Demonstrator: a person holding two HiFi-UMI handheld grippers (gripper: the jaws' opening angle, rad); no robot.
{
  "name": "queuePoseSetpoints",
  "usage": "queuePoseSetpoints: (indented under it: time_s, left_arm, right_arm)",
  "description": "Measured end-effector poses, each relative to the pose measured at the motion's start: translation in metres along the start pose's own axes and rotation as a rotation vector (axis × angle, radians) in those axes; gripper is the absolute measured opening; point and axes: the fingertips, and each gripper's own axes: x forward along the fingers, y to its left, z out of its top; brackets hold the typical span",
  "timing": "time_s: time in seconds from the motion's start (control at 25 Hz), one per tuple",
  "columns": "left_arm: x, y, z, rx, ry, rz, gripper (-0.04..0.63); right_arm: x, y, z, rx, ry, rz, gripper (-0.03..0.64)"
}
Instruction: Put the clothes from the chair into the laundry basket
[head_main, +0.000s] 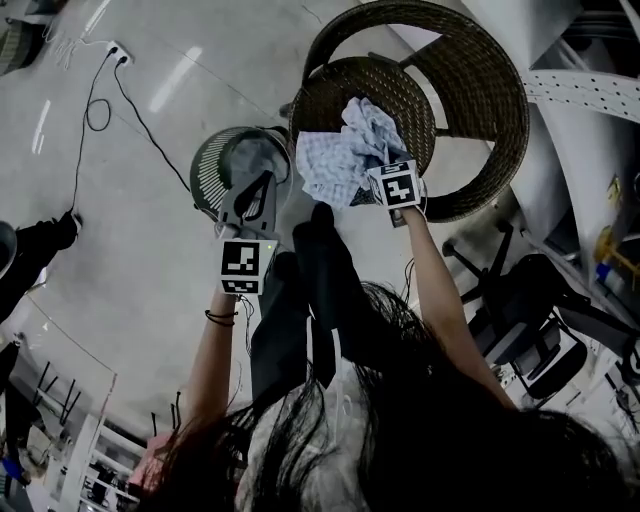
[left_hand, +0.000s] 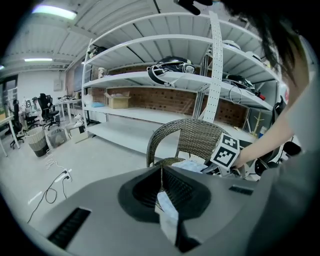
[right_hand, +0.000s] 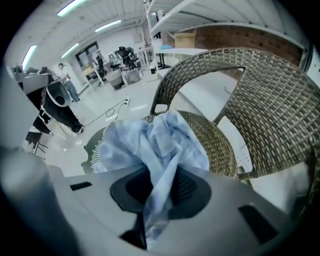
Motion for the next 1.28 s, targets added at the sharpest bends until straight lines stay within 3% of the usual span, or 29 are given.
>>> queuePoseSetpoints:
  time_s: [0.48, 0.88, 1.28]
  left_arm:
    - [-0.075, 0.005, 0.035, 0.015, -0.079, 0.028, 0.02]
    - [-0.17, 0.025, 0.061, 0.001, -0.156, 0.104, 0.02]
    - [-0.267, 0.052, 0.054, -0.052, -0.209, 0.215, 0.02]
  right_arm:
    - [-0.104, 0.063, 0.056, 0.065, -0.237, 0.042, 0.078]
    - [-0.221, 0.137, 0.102, 0.085, -0.427, 0.104, 0.077]
    - [-0.315, 0.209, 0.153, 0.079, -0.567, 0.179, 0.077]
